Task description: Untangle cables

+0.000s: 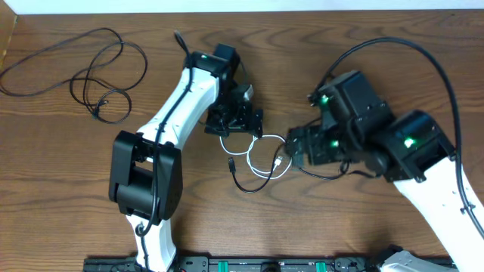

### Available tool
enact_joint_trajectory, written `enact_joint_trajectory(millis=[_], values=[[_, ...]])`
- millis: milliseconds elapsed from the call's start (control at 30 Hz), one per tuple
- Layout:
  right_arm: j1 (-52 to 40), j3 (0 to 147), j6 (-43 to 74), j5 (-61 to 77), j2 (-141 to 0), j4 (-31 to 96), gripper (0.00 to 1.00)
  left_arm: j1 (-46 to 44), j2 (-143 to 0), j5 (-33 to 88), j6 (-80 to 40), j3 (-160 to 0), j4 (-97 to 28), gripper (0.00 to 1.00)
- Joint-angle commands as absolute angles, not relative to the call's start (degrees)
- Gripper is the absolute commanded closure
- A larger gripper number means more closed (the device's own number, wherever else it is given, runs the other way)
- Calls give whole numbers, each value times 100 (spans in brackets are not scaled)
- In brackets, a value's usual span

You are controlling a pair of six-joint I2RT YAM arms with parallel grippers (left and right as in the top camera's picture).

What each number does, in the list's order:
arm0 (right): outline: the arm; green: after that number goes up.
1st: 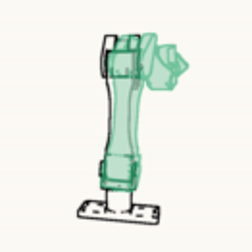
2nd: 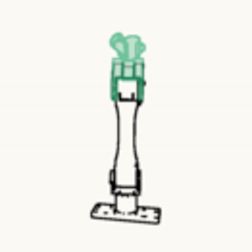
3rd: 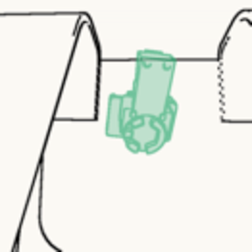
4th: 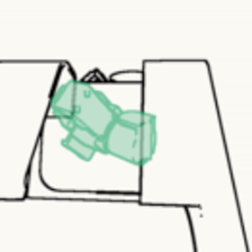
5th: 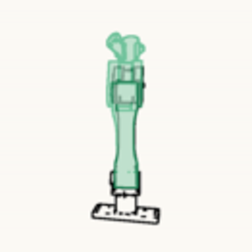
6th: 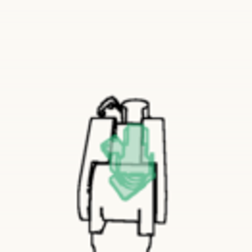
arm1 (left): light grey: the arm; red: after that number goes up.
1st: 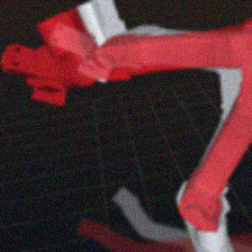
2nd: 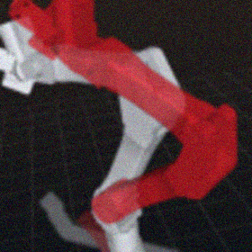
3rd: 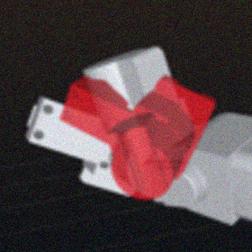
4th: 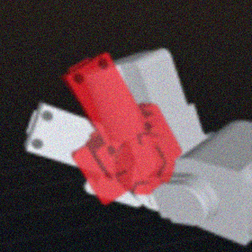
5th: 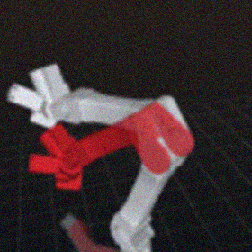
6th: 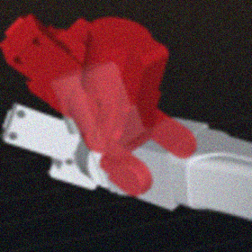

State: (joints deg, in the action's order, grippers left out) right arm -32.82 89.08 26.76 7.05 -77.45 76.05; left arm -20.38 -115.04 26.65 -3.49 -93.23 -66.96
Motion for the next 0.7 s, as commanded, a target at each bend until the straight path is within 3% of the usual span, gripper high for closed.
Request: enact_joint_trajectory(millis=[0,233,433,667], values=[[-2630,8908,3214,-427,-7754,7769,1,-2016,-11535,1999,-528,-9295,-6823,3],[-1476,8831,3164,-425,-7999,8110,1,-2016,-11535,1688,-523,-9297,-6956,3],[-1393,8368,3105,-427,-8357,7979,1,-1925,-11257,1970,-526,-9376,-7024,3],[-1166,7601,3081,176,-8781,7400,2,-1702,-9935,2001,-526,-9376,-6997,3]])
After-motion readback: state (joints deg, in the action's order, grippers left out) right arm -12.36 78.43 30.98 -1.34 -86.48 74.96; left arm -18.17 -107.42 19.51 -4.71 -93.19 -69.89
